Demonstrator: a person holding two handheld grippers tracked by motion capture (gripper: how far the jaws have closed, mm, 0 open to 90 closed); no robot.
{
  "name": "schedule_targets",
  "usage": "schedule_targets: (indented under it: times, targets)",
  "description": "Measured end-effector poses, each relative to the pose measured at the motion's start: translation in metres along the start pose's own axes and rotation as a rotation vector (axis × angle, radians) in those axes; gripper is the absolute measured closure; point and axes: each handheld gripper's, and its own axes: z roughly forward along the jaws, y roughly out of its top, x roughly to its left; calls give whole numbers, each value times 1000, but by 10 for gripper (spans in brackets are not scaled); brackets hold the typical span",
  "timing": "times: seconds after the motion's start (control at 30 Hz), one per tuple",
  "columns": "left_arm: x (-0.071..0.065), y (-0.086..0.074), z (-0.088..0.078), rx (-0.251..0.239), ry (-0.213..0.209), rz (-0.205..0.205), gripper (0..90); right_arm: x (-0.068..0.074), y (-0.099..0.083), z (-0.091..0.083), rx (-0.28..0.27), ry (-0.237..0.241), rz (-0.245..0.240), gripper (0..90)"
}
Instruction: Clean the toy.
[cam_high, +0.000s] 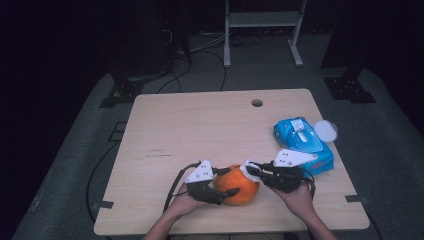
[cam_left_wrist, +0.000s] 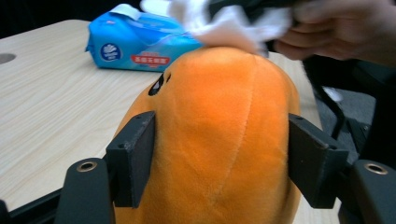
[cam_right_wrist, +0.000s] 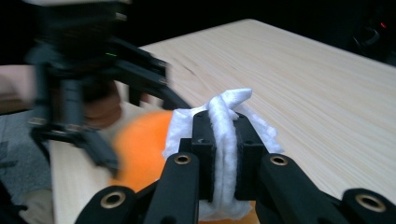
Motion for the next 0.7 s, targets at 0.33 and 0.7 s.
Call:
schedule_targets:
  times: [0.33,0.7]
  targets:
    - [10,-3,-7,-25,12,-90,286,-12,-8,-2,2,-48,23,809]
    - [4,-1,-2,-12,25,-81,252,15,4,8,5,-13,-66,809]
